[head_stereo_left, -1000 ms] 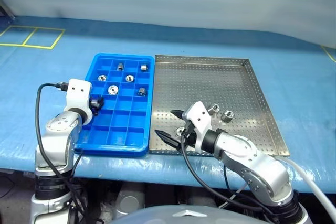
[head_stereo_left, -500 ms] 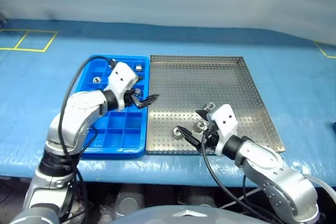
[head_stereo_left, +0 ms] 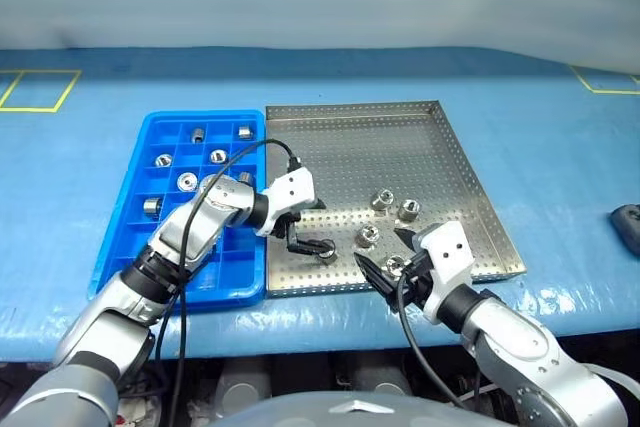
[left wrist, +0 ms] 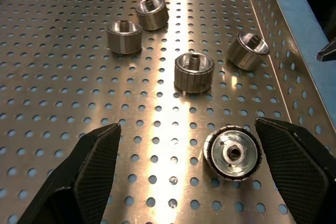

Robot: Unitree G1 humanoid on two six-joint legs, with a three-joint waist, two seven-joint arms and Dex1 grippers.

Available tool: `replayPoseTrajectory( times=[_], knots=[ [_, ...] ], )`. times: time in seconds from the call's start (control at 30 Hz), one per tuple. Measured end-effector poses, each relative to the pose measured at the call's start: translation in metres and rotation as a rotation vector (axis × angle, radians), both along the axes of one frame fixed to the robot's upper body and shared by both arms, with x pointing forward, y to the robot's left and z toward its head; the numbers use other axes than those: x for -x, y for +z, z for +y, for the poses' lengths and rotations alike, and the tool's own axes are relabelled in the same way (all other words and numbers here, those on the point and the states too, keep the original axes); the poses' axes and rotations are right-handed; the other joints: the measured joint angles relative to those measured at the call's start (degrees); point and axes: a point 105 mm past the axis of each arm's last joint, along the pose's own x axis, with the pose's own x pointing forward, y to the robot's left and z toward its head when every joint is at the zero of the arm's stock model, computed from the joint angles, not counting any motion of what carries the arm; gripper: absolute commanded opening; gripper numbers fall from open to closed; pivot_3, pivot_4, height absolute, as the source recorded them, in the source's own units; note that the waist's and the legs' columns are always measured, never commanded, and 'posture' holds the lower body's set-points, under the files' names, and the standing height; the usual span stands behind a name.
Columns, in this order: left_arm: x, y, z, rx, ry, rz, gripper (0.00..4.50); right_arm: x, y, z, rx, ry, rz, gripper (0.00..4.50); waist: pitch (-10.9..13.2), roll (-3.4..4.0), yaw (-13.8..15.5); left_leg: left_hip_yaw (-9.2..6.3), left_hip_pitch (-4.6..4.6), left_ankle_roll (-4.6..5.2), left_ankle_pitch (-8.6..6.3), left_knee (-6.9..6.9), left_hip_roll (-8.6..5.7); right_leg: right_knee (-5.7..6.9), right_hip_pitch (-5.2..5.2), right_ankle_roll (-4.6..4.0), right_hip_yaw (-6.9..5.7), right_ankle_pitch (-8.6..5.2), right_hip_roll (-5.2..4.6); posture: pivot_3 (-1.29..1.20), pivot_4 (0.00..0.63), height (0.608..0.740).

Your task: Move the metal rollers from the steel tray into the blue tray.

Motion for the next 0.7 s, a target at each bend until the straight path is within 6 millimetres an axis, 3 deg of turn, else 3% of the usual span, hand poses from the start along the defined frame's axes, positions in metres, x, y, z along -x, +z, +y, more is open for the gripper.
replayPoseTrajectory(
  times=[0.23,0.53,0.7],
  knots=[
    [0.005,-0.018,-0.002,-0.071,-0.091,0.009,4.44,0.005,-0.004,0.004,-0.005,-0.022,0.012,4.50,0.0,0.00,-1.0,0.01,0.00,0.00,0.00,0.03,0.01,0.03,-0.01,0.00,0.03,0.00,0.01,-0.12,0.150,0.740],
    [0.010,-0.028,-0.007,-0.100,-0.135,-0.009,1.68,0.003,-0.001,0.005,0.001,-0.036,-0.008,4.50,0.0,0.01,-1.1,0.02,0.01,0.00,0.00,0.03,0.02,0.05,-0.01,0.02,0.06,0.00,0.03,-0.12,0.150,0.740],
    [0.014,-0.028,-0.005,-0.103,-0.146,-0.005,1.68,0.000,0.003,0.008,-0.006,-0.015,-0.030,4.50,0.0,0.02,-1.2,0.02,0.03,0.00,0.00,0.04,0.03,0.07,-0.01,0.01,0.09,0.00,0.03,-0.12,0.150,0.740]
  ],
)
